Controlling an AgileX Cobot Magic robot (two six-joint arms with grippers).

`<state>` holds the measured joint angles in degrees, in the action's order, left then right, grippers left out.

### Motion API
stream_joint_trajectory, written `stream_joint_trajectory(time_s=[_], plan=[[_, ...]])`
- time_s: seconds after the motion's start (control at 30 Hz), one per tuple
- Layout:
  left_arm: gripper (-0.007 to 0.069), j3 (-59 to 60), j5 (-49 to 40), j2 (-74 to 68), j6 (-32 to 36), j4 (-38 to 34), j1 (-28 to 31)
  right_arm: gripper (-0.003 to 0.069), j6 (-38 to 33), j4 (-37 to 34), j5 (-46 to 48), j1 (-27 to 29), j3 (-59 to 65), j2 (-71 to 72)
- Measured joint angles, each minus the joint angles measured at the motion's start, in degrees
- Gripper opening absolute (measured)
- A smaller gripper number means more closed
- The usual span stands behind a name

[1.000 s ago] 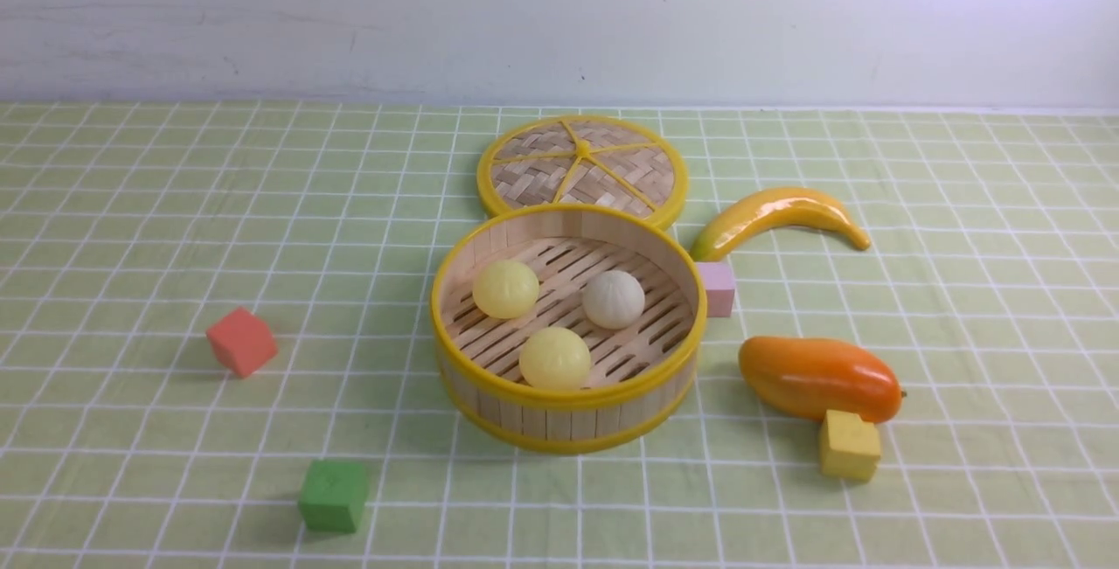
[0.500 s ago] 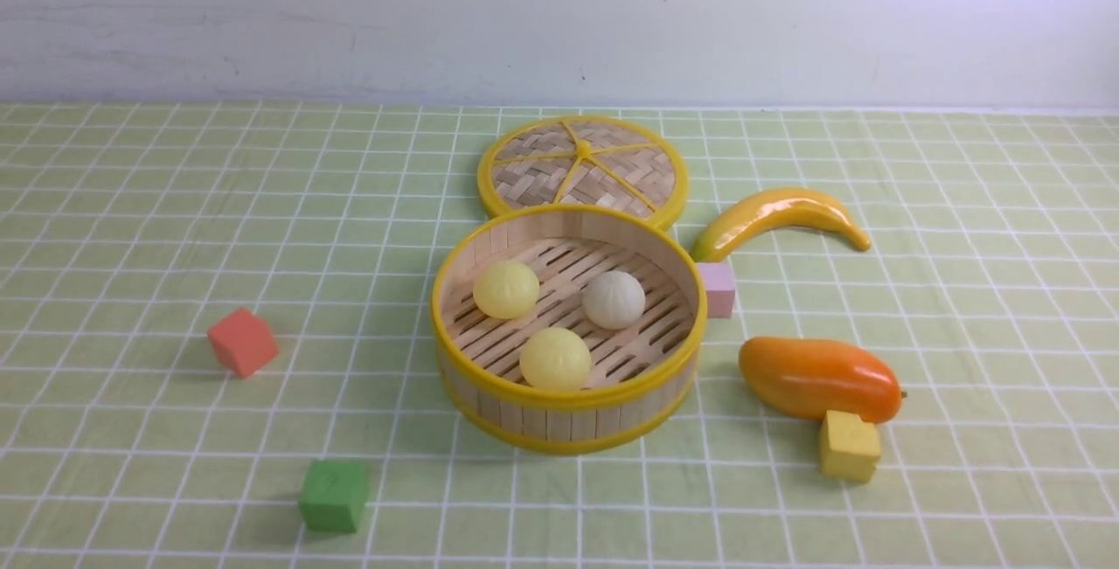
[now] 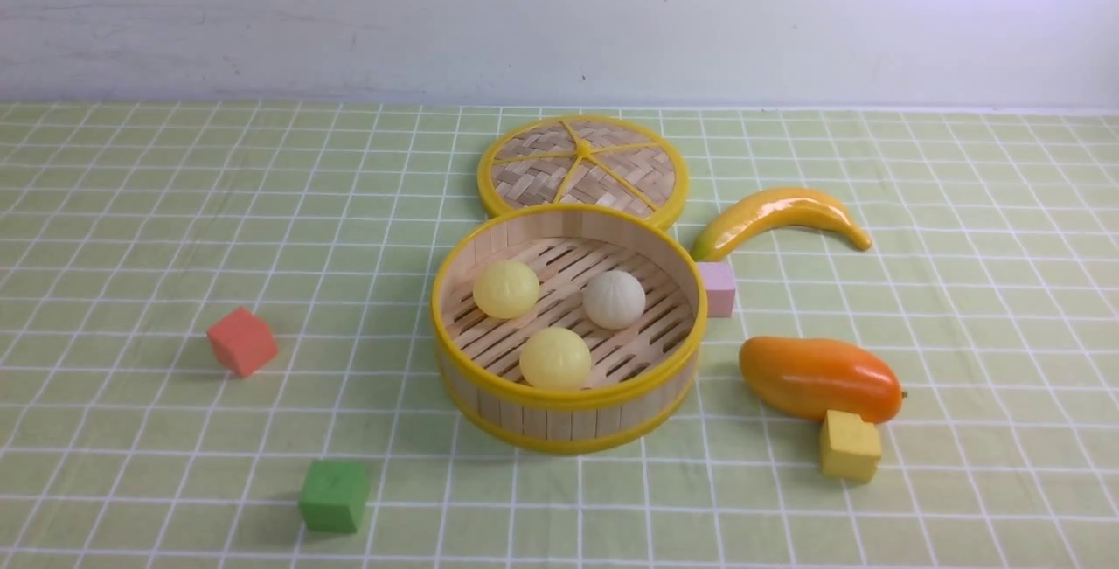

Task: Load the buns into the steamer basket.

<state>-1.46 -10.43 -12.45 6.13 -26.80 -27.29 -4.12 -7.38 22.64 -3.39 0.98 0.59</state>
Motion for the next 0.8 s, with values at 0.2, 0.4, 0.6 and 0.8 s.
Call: stream_joint_trajectory(time_s=[0.2,0.4,0.6,0.8], plan=[[0.0020,0.0,0.0,0.0,0.0,0.0,0.0,-0.0010,0.0,0.0,0.0,0.0,0.0,0.0],[0.0026,1.0,1.0,0.4,0.4,0.6,0.0,-0.0010,0.0,0.0,0.0,0.0,0.0,0.0],[0.0017,3.0,9.8,3.3,-1.3,2.6,3.2,-0.0004,0.0,0.0,0.0,0.0,0.0,0.0],[-0.0013,3.1,5.2,12.0,-13.7,15.4,17.7,0.0000,0.0,0.0,0.0,0.0,0.0,0.0]])
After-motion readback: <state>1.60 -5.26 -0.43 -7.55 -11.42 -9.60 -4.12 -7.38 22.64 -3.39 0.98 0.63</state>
